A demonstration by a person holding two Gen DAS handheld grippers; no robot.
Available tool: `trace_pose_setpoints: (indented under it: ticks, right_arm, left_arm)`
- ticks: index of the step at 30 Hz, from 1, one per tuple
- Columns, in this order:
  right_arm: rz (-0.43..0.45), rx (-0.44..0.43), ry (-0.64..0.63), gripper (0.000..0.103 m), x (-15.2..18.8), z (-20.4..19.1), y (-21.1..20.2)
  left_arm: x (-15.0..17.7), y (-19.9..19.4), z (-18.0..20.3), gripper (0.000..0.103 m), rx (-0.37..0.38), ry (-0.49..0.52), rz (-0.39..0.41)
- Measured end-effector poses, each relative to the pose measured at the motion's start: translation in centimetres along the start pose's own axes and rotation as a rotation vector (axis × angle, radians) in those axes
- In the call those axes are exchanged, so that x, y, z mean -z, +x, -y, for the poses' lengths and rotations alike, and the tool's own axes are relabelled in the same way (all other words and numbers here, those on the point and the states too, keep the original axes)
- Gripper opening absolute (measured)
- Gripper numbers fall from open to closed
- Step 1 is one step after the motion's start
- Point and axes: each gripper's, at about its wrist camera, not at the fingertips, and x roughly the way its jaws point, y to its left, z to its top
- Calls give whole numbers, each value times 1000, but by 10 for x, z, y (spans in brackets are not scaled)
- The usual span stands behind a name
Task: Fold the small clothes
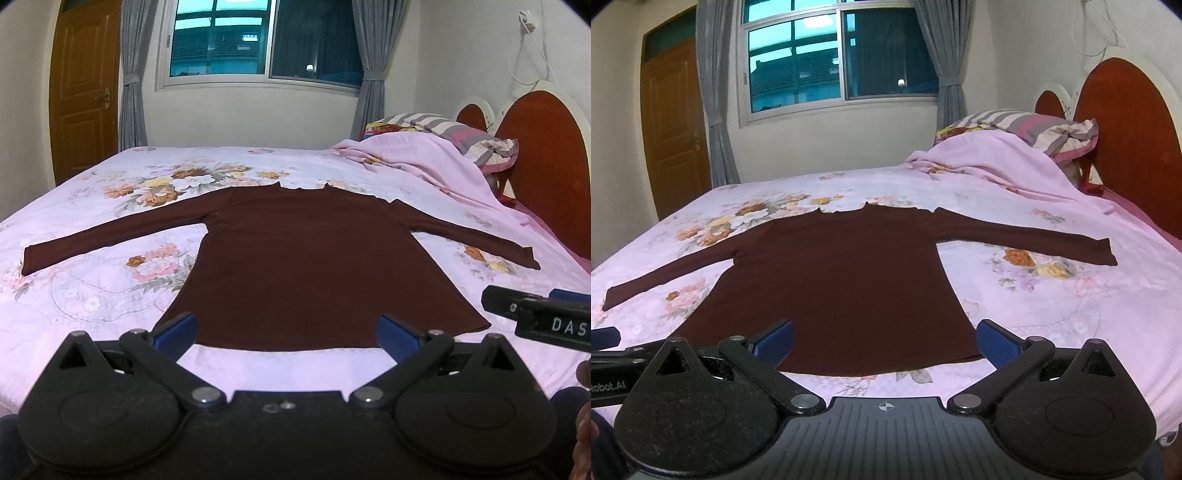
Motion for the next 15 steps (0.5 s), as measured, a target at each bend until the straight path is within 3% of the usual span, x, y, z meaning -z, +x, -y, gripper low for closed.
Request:
trace_pose_setpoints:
  ticks: [15]
  right_arm:
    - [9, -3, 3, 103, -1, 2, -3]
  left_arm:
    - [0, -2, 0, 103, 6, -1, 9]
